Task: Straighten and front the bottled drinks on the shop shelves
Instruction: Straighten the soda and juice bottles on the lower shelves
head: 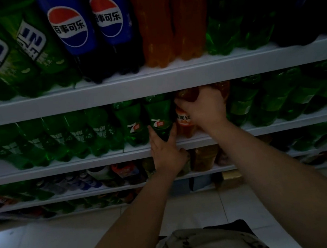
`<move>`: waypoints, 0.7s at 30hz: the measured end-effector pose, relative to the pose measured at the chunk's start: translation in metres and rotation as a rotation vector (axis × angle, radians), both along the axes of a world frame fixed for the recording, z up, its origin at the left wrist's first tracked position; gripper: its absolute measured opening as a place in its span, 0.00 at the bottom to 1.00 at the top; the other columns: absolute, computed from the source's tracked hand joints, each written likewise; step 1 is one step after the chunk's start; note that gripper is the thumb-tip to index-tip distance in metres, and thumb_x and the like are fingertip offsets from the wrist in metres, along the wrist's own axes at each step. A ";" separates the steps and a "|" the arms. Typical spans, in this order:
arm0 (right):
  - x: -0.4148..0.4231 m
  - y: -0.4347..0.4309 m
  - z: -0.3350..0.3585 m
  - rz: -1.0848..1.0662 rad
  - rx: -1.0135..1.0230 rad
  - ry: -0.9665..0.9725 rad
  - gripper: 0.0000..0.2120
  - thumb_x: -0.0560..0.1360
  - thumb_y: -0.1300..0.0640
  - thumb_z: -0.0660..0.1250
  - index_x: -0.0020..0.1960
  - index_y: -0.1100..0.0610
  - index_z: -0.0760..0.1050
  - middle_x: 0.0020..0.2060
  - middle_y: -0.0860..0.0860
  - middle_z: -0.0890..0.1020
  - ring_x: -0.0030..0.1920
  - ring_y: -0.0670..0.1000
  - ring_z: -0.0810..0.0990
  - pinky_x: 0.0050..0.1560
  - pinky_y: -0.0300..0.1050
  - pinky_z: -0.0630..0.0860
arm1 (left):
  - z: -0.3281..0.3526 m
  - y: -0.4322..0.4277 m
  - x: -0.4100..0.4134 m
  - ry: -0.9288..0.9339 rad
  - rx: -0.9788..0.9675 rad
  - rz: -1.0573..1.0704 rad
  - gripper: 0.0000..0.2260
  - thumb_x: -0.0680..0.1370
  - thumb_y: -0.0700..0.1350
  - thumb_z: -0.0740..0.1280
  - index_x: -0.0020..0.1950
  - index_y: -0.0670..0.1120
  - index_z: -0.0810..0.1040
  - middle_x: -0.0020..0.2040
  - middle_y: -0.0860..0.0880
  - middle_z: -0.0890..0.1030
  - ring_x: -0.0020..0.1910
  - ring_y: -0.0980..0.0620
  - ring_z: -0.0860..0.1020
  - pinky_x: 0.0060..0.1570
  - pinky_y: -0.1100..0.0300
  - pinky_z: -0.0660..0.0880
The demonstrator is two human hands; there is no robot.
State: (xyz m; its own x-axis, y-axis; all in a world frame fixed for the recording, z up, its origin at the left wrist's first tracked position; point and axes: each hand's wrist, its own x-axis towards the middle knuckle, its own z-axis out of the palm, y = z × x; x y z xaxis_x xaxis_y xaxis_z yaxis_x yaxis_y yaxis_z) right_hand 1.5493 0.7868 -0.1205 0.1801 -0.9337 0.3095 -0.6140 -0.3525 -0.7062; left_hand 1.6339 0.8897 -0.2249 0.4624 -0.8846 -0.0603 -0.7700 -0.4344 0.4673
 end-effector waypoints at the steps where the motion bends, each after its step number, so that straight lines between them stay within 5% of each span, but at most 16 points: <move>1: -0.005 -0.004 0.002 0.063 0.056 -0.011 0.22 0.64 0.39 0.73 0.51 0.53 0.80 0.45 0.52 0.83 0.44 0.51 0.81 0.42 0.42 0.77 | 0.001 0.001 0.002 0.012 0.001 -0.016 0.37 0.75 0.54 0.65 0.77 0.61 0.47 0.73 0.41 0.29 0.75 0.39 0.40 0.73 0.46 0.48; 6: -0.024 -0.021 0.007 0.291 0.253 -0.034 0.25 0.68 0.46 0.74 0.62 0.52 0.75 0.56 0.49 0.80 0.55 0.48 0.77 0.54 0.40 0.71 | 0.006 0.000 0.000 0.022 0.015 0.013 0.36 0.74 0.55 0.65 0.77 0.62 0.48 0.74 0.42 0.31 0.74 0.38 0.41 0.74 0.46 0.50; 11: -0.028 -0.019 0.010 0.357 0.237 -0.028 0.22 0.72 0.51 0.71 0.65 0.55 0.74 0.58 0.51 0.79 0.58 0.51 0.77 0.59 0.43 0.71 | 0.010 -0.003 -0.003 0.033 0.039 0.045 0.35 0.75 0.55 0.64 0.77 0.63 0.48 0.74 0.42 0.31 0.74 0.37 0.40 0.73 0.45 0.48; 17: -0.080 0.012 -0.002 -0.070 -0.362 -0.188 0.13 0.74 0.58 0.66 0.58 0.59 0.77 0.50 0.50 0.79 0.51 0.40 0.73 0.53 0.27 0.66 | 0.018 -0.006 -0.002 0.010 -0.072 0.037 0.34 0.76 0.55 0.65 0.76 0.63 0.51 0.74 0.39 0.30 0.74 0.39 0.35 0.73 0.42 0.47; 21: -0.077 -0.002 0.006 -0.127 -0.134 -0.071 0.25 0.72 0.41 0.67 0.62 0.56 0.72 0.54 0.53 0.78 0.55 0.51 0.75 0.52 0.41 0.70 | 0.027 -0.017 -0.009 0.083 -0.156 0.137 0.34 0.72 0.60 0.69 0.75 0.62 0.59 0.75 0.38 0.34 0.75 0.40 0.38 0.71 0.42 0.49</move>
